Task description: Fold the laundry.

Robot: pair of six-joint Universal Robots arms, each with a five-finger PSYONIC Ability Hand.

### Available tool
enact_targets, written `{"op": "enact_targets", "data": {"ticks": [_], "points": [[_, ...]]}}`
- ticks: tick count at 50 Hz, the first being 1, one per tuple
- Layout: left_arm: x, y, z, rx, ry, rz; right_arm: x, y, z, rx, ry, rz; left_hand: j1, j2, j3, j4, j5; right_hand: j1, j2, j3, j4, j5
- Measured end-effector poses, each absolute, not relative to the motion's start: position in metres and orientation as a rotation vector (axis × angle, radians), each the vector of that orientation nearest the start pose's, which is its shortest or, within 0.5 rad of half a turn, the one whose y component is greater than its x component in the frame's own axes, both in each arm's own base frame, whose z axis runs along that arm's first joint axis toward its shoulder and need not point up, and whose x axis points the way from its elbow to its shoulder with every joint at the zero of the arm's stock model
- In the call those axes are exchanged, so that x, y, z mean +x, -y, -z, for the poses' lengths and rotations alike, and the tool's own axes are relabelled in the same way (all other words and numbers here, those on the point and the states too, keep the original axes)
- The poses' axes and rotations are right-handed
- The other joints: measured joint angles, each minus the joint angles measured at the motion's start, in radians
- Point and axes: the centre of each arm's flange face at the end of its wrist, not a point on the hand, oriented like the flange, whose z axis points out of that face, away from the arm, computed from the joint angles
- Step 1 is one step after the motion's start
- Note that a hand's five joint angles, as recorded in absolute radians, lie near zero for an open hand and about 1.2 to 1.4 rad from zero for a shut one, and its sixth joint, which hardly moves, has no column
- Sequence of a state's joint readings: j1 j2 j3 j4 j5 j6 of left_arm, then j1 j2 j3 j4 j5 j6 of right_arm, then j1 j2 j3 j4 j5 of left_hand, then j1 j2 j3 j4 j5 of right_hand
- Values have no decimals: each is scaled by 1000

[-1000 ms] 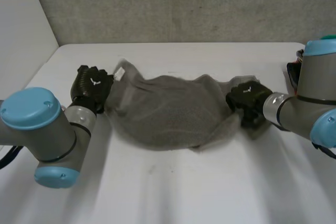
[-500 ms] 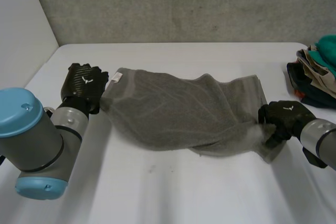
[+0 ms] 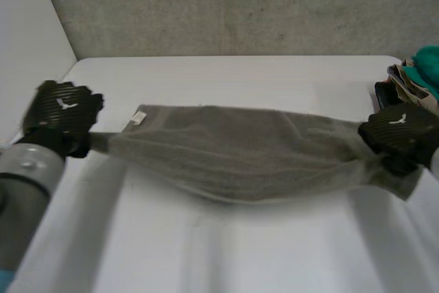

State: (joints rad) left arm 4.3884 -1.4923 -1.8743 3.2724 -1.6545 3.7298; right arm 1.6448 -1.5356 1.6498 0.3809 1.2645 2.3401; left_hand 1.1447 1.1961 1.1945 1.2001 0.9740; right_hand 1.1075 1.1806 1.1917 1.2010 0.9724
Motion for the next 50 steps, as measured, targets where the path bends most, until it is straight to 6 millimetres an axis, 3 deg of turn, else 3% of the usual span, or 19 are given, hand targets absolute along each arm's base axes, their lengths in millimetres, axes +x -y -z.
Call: {"op": "enact_targets", "data": {"ticks": [5,10,14,18,19,22,25,28,30,33,37,41,42,43,44,45,50], "points": [[-189,194,-265,889,-2012,1865,168,232,-271,-1550,-2453,1589,0,0,0,0,0,0,0,0,0,0],[-187,186,-254,981,-2034,1768,162,239,-253,-1638,-2532,1417,0,0,0,0,0,0,0,0,0,0],[-194,198,-229,1096,-2059,1655,159,262,-227,-1673,-2618,1308,0,0,0,0,0,0,0,0,0,0],[-204,222,-213,1132,-2057,1616,162,283,-218,-1674,-2651,1357,0,0,0,0,1,0,0,4,0,0],[-210,241,-208,1126,-2040,1622,168,301,-217,-1657,-2651,1465,0,0,0,0,1,0,0,4,0,0],[-220,269,-206,1096,-2002,1657,179,322,-225,-1615,-2615,1652,0,0,0,0,1,0,0,4,0,0],[-235,306,-222,1015,-1898,1772,194,344,-244,-1540,-2510,1929,0,1,2,0,14,0,0,4,1,0],[-251,339,-259,884,-1723,1968,209,367,-277,-1414,-2304,2305,0,1,2,1,14,0,0,5,1,0],[-260,356,-292,763,-1562,2126,220,381,-309,-1275,-2074,2622,0,1,2,1,14,0,0,5,2,0],[-267,369,-332,613,-1345,2302,229,389,-342,-1120,-1810,2896,0,1,2,1,14,0,0,5,2,0],[-272,369,-355,518,-1190,2405,240,390,-354,-1042,-1651,3006,0,1,2,1,14,0,0,5,2,3],[-279,360,-332,581,-1262,2381,248,386,-335,-1088,-1699,2929,-123,-112,-111,-116,-90,0,0,5,3,7],[-283,353,-316,629,-1322,2354,249,384,-327,-1114,-1734,2888,-261,-257,-233,-238,-210,0,0,5,3,7],[-286,345,-299,684,-1392,2320,251,381,-317,-1141,-1771,2842,-536,-506,-498,-511,-469,0,0,5,4,7],[-288,338,-286,726,-1446,2290,251,380,-312,-1155,-1792,2818,-536,-506,-498,-511,-469,0,0,5,4,7],[-289,328,-268,782,-1520,2249,251,377,-303,-1180,-1831,2771,-694,-691,-683,-698,-652,0,0,5,4,7],[-294,278,-212,965,-1802,2106,248,367,-280,-1237,-1934,2653,-793,-853,-847,-862,-817,0,0,5,4,7]]}}
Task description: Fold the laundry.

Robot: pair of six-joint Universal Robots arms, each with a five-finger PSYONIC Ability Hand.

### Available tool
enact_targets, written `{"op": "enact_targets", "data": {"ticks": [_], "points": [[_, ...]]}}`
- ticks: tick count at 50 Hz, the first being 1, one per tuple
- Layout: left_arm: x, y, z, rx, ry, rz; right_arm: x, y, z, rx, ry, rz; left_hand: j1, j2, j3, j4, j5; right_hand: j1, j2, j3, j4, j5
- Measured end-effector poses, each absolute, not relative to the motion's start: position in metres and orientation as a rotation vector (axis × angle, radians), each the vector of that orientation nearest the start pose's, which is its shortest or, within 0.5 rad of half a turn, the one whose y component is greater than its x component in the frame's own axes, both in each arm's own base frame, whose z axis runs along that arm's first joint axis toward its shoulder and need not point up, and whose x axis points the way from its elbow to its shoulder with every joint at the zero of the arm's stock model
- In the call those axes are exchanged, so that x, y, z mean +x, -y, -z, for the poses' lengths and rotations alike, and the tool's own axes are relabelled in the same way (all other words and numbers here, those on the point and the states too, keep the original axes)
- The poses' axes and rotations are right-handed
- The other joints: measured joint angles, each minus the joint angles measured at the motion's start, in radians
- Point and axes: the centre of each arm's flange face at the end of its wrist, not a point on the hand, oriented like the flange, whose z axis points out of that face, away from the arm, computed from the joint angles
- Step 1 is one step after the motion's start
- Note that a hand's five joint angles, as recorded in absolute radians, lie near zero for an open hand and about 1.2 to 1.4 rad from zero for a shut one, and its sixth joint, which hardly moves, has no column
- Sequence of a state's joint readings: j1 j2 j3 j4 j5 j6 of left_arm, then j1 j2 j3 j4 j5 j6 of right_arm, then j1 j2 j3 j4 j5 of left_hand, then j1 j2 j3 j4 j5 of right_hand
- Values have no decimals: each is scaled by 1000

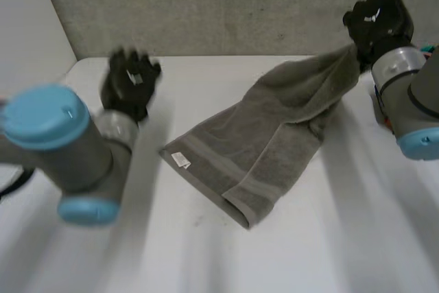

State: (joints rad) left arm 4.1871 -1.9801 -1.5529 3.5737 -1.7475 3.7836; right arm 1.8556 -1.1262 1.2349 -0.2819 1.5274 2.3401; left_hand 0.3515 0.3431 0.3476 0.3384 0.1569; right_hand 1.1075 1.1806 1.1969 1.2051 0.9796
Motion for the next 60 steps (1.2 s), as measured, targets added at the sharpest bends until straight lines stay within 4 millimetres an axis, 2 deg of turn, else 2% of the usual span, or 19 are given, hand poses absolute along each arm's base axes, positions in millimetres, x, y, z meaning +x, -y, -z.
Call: {"op": "enact_targets", "data": {"ticks": [3,4,7,15,18,23,29,41,51,54,55,56,60], "points": [[-298,253,-196,1019,-1926,2076,246,364,-273,-1251,-1968,2616,0,0,0,0,-2,0,0,0,0,0],[-302,239,-190,1035,-2005,2073,246,363,-271,-1256,-1980,2602,0,0,0,0,-2,0,0,0,0,0],[-307,223,-185,1023,-2130,2089,244,358,-272,-1262,-1998,2583,0,0,0,0,-2,0,0,0,0,0],[-327,204,-188,932,-2477,2096,250,330,-302,-1267,-1936,2595,0,0,0,0,-2,0,0,0,0,0],[-339,194,-182,969,-2647,2005,255,318,-309,-1279,-1909,2587,0,0,0,0,-1,0,0,0,0,0],[-348,182,-170,1052,-2781,1858,256,309,-311,-1291,-1897,2577,0,-1,0,0,-2,0,0,0,0,0],[-353,177,-155,1109,-2817,1770,253,305,-303,-1308,-1924,2544,31,38,34,42,53,0,0,0,0,0],[-367,186,-133,1196,-2739,1769,248,302,-285,-1339,-1990,2472,138,145,142,154,161,0,0,0,0,0],[-379,185,-128,1291,-2655,1821,247,299,-274,-1358,-2021,2427,438,432,427,436,440,0,0,0,0,0],[-380,184,-129,1295,-2651,1834,246,299,-273,-1361,-2025,2421,679,654,650,662,663,0,0,0,0,0],[-381,183,-129,1296,-2648,1841,246,299,-272,-1362,-2027,2418,679,654,650,662,663,0,0,0,0,0],[-382,183,-130,1295,-2642,1853,246,298,-272,-1363,-2030,2416,797,829,824,839,821,0,0,0,0,0],[-381,186,-135,1268,-2621,1882,246,297,-272,-1364,-2036,2411,797,849,845,857,821,0,0,0,0,0]]}}
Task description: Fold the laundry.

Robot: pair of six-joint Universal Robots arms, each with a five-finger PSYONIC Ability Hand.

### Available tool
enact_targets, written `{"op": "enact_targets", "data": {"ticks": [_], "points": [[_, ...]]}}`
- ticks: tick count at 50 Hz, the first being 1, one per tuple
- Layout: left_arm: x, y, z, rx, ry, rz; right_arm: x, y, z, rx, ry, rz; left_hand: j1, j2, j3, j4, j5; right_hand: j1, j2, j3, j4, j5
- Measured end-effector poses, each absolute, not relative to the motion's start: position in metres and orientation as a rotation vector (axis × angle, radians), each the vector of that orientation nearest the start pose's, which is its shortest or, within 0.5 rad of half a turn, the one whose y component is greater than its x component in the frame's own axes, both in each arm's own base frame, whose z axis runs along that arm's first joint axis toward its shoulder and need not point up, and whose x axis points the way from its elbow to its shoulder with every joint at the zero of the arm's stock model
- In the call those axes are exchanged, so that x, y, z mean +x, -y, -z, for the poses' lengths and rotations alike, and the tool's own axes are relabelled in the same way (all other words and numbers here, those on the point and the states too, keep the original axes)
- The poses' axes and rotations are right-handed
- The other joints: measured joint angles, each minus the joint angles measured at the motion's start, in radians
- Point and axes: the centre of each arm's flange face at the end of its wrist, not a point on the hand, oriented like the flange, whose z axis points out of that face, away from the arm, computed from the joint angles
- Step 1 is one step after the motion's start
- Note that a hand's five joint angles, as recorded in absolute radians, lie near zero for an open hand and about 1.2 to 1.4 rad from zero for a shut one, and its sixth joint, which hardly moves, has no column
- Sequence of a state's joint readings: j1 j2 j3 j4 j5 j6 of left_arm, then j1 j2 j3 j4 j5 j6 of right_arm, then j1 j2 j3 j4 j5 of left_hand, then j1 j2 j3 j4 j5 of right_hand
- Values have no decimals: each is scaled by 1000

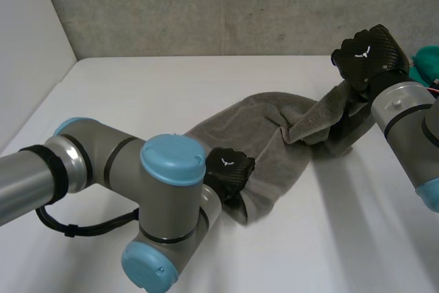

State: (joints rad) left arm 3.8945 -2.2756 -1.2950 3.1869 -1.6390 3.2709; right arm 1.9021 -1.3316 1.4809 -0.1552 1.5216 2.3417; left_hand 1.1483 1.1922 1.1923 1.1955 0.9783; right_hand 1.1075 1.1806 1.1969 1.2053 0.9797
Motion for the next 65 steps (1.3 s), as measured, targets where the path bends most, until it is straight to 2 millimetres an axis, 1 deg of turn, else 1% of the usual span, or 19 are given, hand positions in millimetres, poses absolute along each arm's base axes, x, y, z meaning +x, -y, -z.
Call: {"op": "enact_targets", "data": {"ticks": [3,6,11,12,16,20,25,29,33,37,41,44,46,49,53,55,57,61,65], "points": [[-376,191,-144,1210,-2596,1909,244,294,-275,-1372,-2044,2401,0,0,0,0,0,0,0,0,0,0],[-358,209,-168,1062,-2533,1963,241,284,-283,-1402,-2078,2348,0,0,0,0,0,0,0,0,0,0],[-312,239,-218,872,-2367,2035,230,269,-293,-1458,-2183,2202,0,0,0,0,0,0,0,0,0,0],[-297,244,-234,843,-2295,2054,223,266,-295,-1480,-2245,2129,0,0,0,0,0,0,0,0,0,0],[-265,246,-270,845,-2102,2070,204,259,-296,-1552,-2401,1930,0,1,1,0,0,0,0,0,0,0],[-242,236,-288,905,-1944,2028,189,252,-291,-1638,-2509,1732,0,2,1,0,0,0,0,0,0,0],[-223,227,-281,995,-1855,1902,183,244,-276,-1716,-2555,1532,0,2,2,4,0,0,0,0,0,0],[-215,226,-255,1098,-1855,1755,183,246,-247,-1759,-2578,1338,0,2,2,4,0,0,0,0,0,0],[-217,238,-226,1173,-1891,1641,187,263,-222,-1778,-2590,1261,0,2,2,4,0,0,0,0,0,0],[-228,269,-205,1199,-1880,1609,193,297,-211,-1765,-2601,1396,0,2,2,4,0,0,0,0,0,0],[-248,316,-217,1127,-1731,1752,204,341,-227,-1688,-2542,1801,0,4,3,5,0,0,0,0,0,0],[-263,350,-250,1001,-1525,1934,218,367,-256,-1566,-2388,2207,0,4,4,5,0,0,0,0,0,0],[-272,373,-290,856,-1309,2092,229,383,-287,-1429,-2195,2542,0,4,4,5,0,0,0,0,0,0],[-278,386,-345,656,-1038,2252,240,392,-332,-1219,-1882,2929,0,4,4,5,0,0,0,0,0,0],[-277,387,-394,462,-792,2361,247,392,-371,-1040,-1570,3191,0,4,4,5,0,0,0,0,0,0],[-276,387,-402,428,-752,2376,248,392,-377,-1017,-1508,3227,0,4,4,5,0,0,0,0,0,0],[-275,387,-401,421,-748,2378,251,392,-378,-1018,-1457,3241,0,4,4,5,0,0,0,0,0,0],[-274,389,-374,491,-842,2338,254,393,-362,-1091,-1518,3155,0,5,4,5,0,0,0,0,0,0],[-270,388,-316,635,-1028,2241,256,394,-325,-1207,-1693,2943,0,6,6,5,0,0,0,0,0,0]]}}
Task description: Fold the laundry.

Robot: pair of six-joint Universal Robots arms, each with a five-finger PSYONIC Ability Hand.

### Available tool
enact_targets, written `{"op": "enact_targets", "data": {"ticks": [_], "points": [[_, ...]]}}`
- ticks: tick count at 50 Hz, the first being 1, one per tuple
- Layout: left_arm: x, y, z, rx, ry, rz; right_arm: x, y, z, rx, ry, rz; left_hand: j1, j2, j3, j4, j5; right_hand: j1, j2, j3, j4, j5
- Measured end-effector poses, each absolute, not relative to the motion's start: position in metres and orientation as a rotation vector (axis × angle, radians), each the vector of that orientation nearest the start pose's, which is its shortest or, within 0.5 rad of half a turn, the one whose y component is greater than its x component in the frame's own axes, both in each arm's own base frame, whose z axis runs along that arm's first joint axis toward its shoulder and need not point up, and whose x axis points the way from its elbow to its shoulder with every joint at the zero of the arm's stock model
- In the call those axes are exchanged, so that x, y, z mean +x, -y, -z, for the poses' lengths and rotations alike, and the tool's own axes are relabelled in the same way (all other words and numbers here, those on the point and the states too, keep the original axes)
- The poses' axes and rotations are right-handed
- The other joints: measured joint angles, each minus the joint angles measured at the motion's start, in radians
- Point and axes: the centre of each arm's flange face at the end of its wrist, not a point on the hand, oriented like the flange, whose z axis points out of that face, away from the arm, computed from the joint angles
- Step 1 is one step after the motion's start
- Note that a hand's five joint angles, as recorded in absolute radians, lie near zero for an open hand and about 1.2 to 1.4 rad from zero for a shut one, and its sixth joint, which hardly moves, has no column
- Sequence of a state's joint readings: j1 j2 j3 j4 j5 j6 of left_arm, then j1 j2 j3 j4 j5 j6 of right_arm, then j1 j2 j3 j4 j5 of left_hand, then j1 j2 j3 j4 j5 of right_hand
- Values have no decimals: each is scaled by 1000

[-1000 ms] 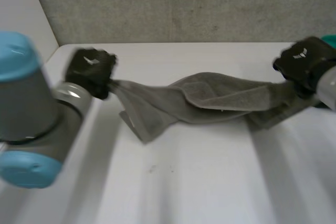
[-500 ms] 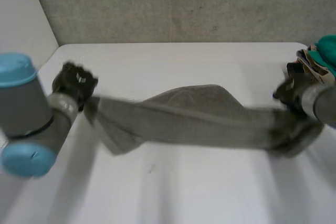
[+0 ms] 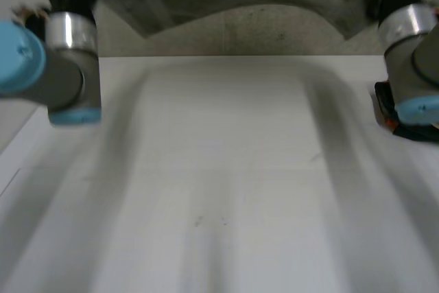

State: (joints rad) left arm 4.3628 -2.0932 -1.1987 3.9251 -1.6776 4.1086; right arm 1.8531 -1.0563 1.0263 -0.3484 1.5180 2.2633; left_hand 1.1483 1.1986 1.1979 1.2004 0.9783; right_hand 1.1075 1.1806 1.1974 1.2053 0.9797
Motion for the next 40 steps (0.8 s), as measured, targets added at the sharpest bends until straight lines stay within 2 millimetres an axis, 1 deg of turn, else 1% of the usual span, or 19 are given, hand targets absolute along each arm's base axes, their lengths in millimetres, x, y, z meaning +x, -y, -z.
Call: {"op": "enact_targets", "data": {"ticks": [1,2,4,5,9,10,12,16,17,18,21,22,25,26,27,30,34,36,40], "points": [[-269,385,-300,673,-1077,2212,257,393,-307,-1255,-1767,2832,0,0,0,0,0,0,0,0,0,0],[-268,385,-296,683,-1090,2204,257,393,-303,-1265,-1781,2809,0,0,0,0,0,0,0,0,0,0],[-264,376,-258,774,-1200,2133,258,389,-268,-1341,-1904,2595,0,0,0,0,0,0,0,0,0,0],[-264,374,-251,793,-1220,2120,258,388,-260,-1355,-1930,2547,0,0,0,0,0,0,0,0,0,0],[-261,356,-199,932,-1353,2030,259,380,-204,-1434,-2096,2222,0,0,0,0,0,0,0,0,0,0],[-261,355,-196,941,-1361,2025,259,380,-198,-1439,-2113,2190,0,0,0,0,0,0,0,0,0,0],[-262,346,-172,1014,-1418,1986,257,376,-173,-1444,-2186,2049,0,0,0,0,0,0,0,0,0,0],[-262,336,-150,1080,-1470,1947,254,371,-155,-1373,-2269,1905,0,0,0,0,0,0,0,0,0,0],[-262,336,-150,1080,-1470,1947,254,371,-155,-1373,-2269,1905,0,0,0,0,0,0,0,0,0,0],[-261,332,-146,1092,-1483,1936,252,369,-155,-1304,-2302,1850,0,0,0,0,0,0,0,0,0,0],[-258,328,-149,1089,-1487,1935,245,368,-161,-1174,-2349,1779,0,0,0,0,0,0,0,0,0,0],[-257,326,-151,1085,-1487,1937,241,367,-164,-1125,-2367,1754,0,0,0,0,0,-40,-61,-65,-67,-54],[-254,320,-161,1065,-1489,1954,228,368,-172,-979,-2422,1675,0,0,0,0,0,-462,-531,-530,-537,-519],[-253,318,-164,1056,-1492,1962,224,367,-174,-937,-2441,1648,0,0,0,0,0,-571,-648,-640,-648,-629],[-252,316,-166,1049,-1496,1971,221,367,-175,-908,-2454,1630,0,0,0,0,0,-637,-723,-727,-737,-717],[-251,310,-173,1028,-1517,2001,214,363,-176,-858,-2484,1585,0,0,0,0,0,-721,-806,-831,-846,-818],[-251,305,-177,1010,-1540,2029,210,356,-177,-850,-2496,1566,0,0,0,0,0,-721,-805,-834,-850,-819],[-250,302,-180,994,-1554,2049,205,346,-181,-852,-2497,1573,0,0,0,0,0,-709,-799,-798,-810,-753],[-248,301,-185,974,-1560,2066,197,328,-190,-865,-2491,1587,0,0,0,0,0,-496,-569,-585,-593,-535]]}}
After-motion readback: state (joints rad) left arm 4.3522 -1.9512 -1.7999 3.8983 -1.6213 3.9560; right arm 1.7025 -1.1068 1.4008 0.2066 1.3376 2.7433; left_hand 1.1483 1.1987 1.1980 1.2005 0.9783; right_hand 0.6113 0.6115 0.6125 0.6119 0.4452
